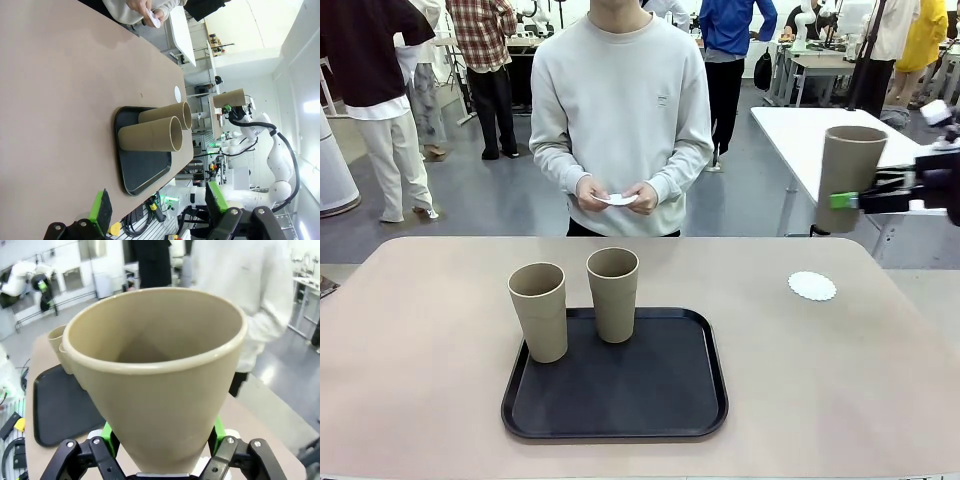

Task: Place coasters on the table and set cups on them.
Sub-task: Pick up one Reusable plastic cup and place it on a coaster set by the human.

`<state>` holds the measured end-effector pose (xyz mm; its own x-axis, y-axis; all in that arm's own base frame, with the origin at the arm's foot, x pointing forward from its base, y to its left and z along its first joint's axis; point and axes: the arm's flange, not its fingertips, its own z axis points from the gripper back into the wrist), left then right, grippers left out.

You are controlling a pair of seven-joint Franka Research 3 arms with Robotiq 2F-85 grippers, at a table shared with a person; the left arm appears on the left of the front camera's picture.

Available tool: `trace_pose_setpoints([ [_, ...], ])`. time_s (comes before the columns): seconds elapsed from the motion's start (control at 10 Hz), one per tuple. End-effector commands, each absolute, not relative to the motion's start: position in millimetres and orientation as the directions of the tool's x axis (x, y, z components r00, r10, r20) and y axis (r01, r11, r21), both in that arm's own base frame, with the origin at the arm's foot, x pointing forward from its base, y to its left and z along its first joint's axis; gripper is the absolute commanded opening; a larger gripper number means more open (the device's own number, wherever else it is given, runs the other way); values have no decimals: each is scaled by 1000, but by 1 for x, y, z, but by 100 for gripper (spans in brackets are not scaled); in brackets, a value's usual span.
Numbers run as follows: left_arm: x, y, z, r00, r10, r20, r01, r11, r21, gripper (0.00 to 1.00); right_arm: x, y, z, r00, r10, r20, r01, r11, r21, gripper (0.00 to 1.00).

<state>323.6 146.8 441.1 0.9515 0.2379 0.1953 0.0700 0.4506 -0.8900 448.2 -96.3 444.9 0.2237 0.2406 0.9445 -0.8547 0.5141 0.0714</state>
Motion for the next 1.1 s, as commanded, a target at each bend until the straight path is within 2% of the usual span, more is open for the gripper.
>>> trace_pose_setpoints([
  [0.0,323,148,441,950,235,208,84,447,-891,100,454,-125,443,216,187,958,-850,519,90,82],
  [0.2,323,148,441,950,235,208,84,447,-891,100,458,-140,437,217,147,965,-834,542,105,82],
  [0.3,323,148,441,950,235,208,84,447,-891,100,458,-131,434,231,184,955,-838,537,99,82],
  [0.8,323,148,441,950,235,208,84,447,-891,100,450,-146,435,250,169,953,-825,553,118,82],
  [0.9,323,148,441,950,235,208,84,447,-891,100,460,-126,429,183,234,955,-836,547,26,82],
  [1.0,323,148,441,950,235,208,84,447,-891,100,478,-116,417,181,249,951,-848,529,23,82],
])
